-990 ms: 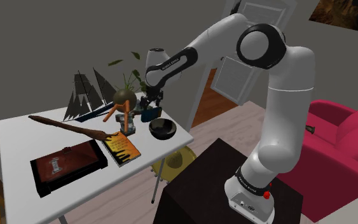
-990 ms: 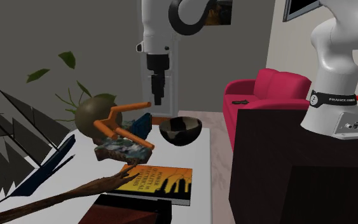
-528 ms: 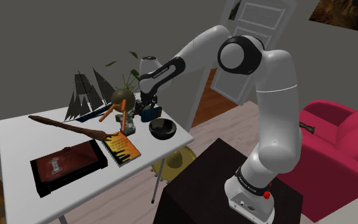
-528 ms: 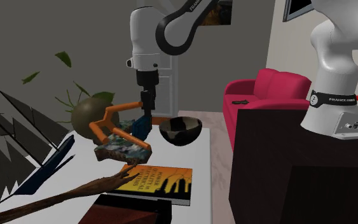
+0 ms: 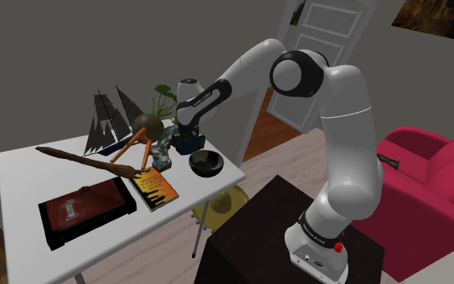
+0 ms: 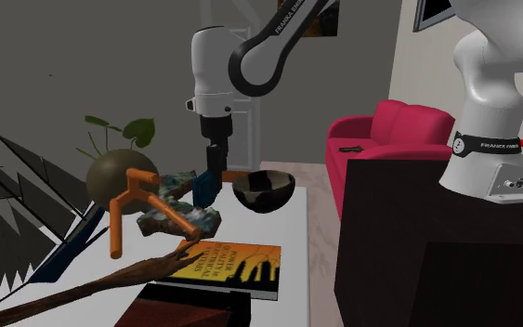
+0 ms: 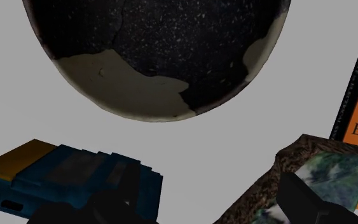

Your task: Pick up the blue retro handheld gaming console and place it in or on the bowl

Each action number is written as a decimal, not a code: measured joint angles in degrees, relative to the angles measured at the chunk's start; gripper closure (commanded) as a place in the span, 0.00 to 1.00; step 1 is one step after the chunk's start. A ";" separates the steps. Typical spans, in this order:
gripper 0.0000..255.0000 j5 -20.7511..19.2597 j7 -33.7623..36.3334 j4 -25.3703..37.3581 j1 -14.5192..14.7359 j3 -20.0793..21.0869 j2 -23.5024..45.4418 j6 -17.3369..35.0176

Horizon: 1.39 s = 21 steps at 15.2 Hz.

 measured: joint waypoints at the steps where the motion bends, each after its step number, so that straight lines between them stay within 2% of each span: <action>1: 0.00 0.00 0.00 -0.01 -0.01 0.00 0.01 0.02; 3: 0.00 0.00 -0.01 -0.01 -0.01 0.00 0.02 0.04; 4: 1.00 0.00 -0.01 -0.01 -0.01 0.00 0.02 0.04; 13: 1.00 0.00 -0.01 -0.01 -0.01 0.00 0.02 0.04; 14: 0.00 0.00 -0.01 -0.01 -0.01 0.00 0.02 0.04; 16: 0.00 -0.64 -2.53 -0.23 -0.99 0.53 0.07 0.40; 18: 0.00 -2.96 -13.80 -0.17 -4.67 2.42 0.72 1.29; 21: 0.00 -7.03 -34.66 2.71 -10.88 6.15 3.00 1.05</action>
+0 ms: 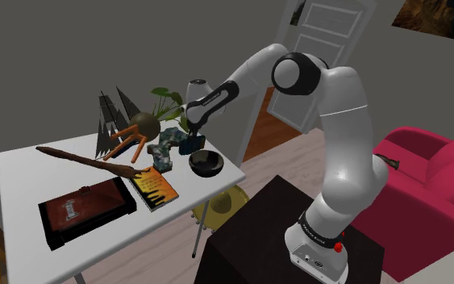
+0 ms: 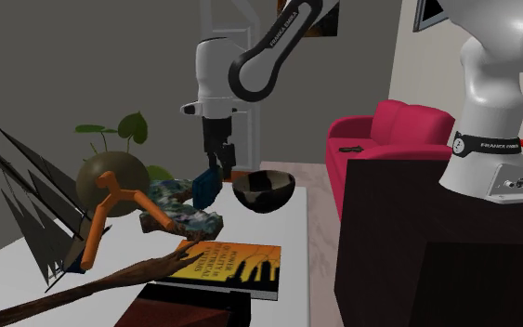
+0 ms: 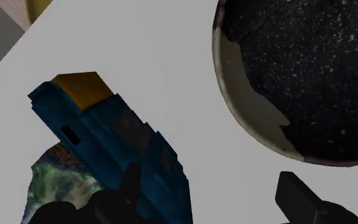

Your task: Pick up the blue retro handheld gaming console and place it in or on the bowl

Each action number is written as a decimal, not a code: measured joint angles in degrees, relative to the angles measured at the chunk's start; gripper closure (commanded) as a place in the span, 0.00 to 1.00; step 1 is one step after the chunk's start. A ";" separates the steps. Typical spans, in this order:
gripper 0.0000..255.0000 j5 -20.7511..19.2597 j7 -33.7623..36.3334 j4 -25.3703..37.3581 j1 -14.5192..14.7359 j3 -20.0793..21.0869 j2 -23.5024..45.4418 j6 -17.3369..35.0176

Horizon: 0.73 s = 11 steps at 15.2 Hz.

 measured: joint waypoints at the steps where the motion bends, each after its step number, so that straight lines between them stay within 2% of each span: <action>1: 0.00 -1.32 -7.31 2.13 -2.03 1.34 1.43 -0.63; 4: 0.00 -5.15 -28.13 8.52 -6.94 5.21 5.84 -2.71; 5: 0.00 -5.78 -31.72 10.53 -7.52 5.74 7.34 -3.23; 7: 0.00 -6.47 -34.53 11.85 -8.06 5.94 9.12 -2.79; 11: 0.00 -7.04 -35.22 13.54 -7.82 5.58 11.88 -1.71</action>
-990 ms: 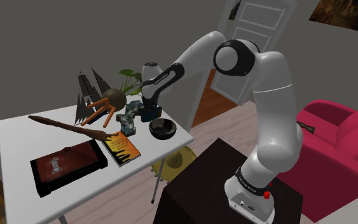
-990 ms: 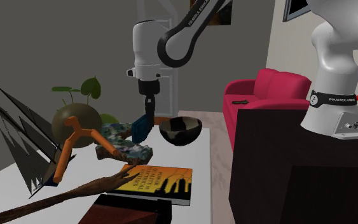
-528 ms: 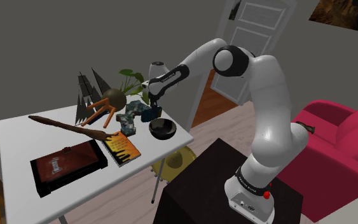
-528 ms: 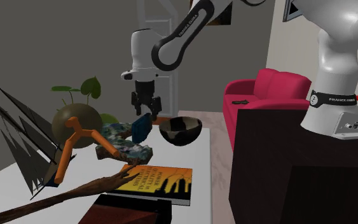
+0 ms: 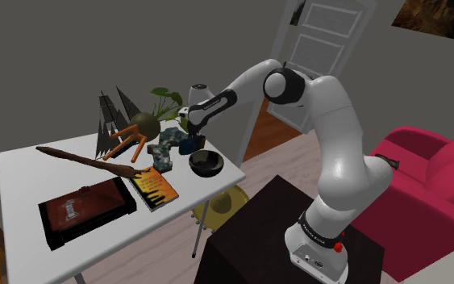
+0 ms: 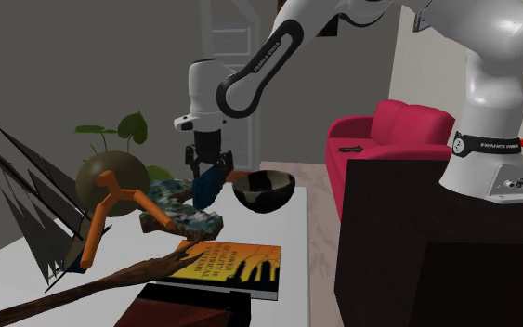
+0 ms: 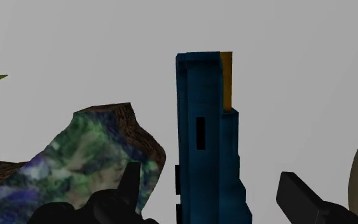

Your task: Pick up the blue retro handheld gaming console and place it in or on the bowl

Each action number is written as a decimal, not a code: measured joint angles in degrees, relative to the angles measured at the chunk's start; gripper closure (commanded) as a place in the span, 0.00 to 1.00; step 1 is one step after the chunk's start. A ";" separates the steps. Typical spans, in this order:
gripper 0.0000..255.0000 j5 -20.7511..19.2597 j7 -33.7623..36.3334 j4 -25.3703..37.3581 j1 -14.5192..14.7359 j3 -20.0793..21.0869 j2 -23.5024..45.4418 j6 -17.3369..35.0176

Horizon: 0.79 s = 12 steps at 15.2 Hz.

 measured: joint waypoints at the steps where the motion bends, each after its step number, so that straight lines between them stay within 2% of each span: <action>1: 0.00 -0.09 0.01 0.19 0.04 -0.10 0.44 0.26; 7: 0.00 -0.18 -0.02 0.49 0.08 -0.20 0.98 0.53; 8: 1.00 -0.18 -0.02 0.49 0.08 -0.20 0.98 0.53; 12: 1.00 -0.17 -0.04 0.60 0.08 -0.19 0.94 0.53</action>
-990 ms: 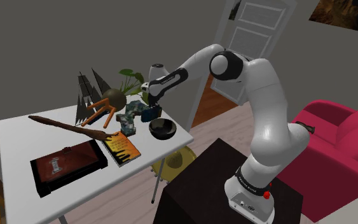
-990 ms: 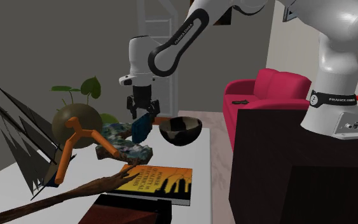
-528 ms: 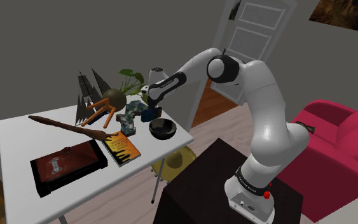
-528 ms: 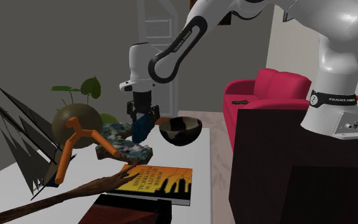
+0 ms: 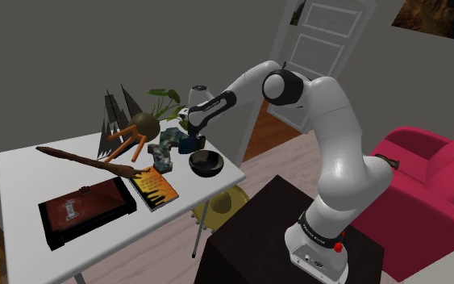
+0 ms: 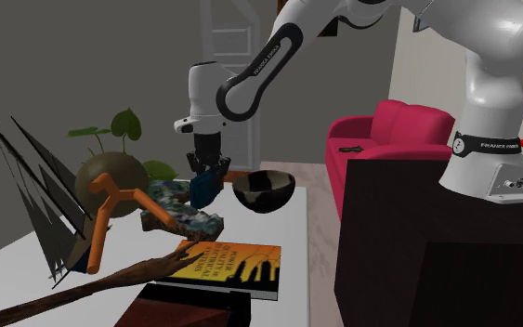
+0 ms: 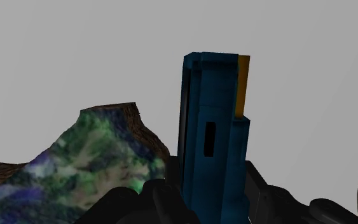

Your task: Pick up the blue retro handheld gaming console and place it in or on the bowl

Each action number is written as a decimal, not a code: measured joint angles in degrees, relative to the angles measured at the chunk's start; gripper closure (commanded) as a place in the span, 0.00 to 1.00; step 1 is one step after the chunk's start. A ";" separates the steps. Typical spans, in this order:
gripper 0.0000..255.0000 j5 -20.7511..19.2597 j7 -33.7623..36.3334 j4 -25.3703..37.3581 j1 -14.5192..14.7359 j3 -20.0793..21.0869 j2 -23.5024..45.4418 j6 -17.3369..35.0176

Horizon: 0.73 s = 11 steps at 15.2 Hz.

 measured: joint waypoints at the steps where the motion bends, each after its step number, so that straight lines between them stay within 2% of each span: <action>1: 1.00 0.01 -0.01 0.04 0.00 0.00 0.02 -0.03; 11: 1.00 0.44 -0.20 -1.09 -0.29 0.53 -2.32 -1.43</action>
